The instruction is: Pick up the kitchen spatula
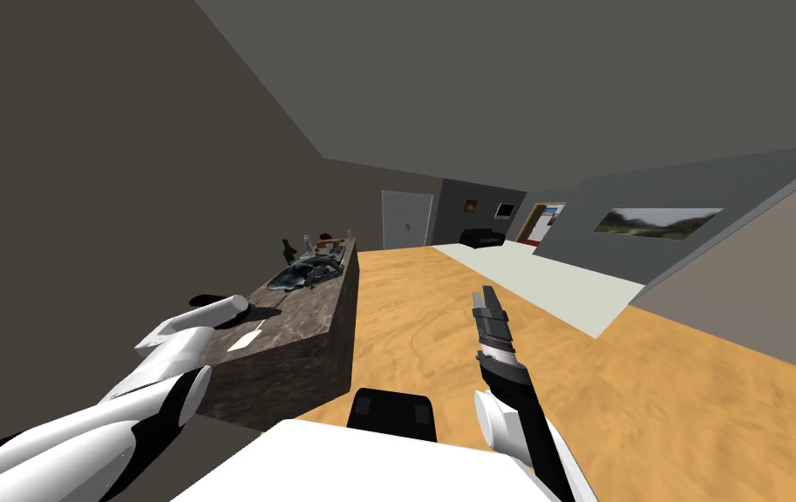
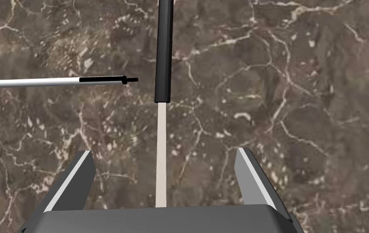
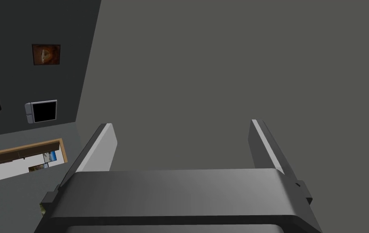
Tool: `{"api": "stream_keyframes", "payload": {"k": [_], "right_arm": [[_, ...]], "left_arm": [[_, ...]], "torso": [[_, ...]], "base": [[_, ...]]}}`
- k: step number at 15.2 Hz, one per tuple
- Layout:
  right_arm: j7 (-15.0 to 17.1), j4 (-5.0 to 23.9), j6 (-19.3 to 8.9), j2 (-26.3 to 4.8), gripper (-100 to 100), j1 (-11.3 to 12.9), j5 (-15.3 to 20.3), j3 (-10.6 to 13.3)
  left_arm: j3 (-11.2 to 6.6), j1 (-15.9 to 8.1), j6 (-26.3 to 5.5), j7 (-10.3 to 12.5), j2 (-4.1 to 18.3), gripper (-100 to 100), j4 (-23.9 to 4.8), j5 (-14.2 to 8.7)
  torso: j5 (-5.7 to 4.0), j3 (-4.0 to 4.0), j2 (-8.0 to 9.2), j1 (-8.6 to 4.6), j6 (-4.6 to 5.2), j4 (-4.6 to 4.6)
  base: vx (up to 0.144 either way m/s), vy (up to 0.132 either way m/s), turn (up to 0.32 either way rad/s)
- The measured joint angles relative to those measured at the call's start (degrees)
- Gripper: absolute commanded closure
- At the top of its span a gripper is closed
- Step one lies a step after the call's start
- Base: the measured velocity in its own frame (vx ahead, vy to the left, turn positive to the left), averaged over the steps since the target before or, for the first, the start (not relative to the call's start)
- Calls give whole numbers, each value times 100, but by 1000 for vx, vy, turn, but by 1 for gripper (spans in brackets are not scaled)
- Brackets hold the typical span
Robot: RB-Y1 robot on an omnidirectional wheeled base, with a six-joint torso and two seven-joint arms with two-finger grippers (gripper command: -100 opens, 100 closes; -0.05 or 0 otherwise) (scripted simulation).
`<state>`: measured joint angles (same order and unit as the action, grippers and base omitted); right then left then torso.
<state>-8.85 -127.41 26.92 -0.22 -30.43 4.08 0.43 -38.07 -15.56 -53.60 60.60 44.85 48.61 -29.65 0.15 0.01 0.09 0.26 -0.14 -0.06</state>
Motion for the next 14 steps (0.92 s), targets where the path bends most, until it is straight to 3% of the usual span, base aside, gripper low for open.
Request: {"api": "stream_keyframes", "payload": {"k": [10, 13, 14], "right_arm": [[0, 0, 0, 0, 0, 0, 0, 0], [0, 0, 0, -1, 0, -1, 0, -1], [0, 0, 0, -1, 0, -1, 0, -1]], "left_arm": [[-2, 203, -777, 60, 200, -100, 34, -91], [10, 200, -687, 20, 132, -100, -41, -76], [12, 198, -652, 6, 124, 100, -58, -74]], "torso": [[-1, -6, -11, -6, 1, -2], [4, -16, -28, 15, 1, -6], [3, -17, -29, 14, 1, -7]], "base": [[-9, -23, -12], [40, 23, 24], [11, 6, -1]]}}
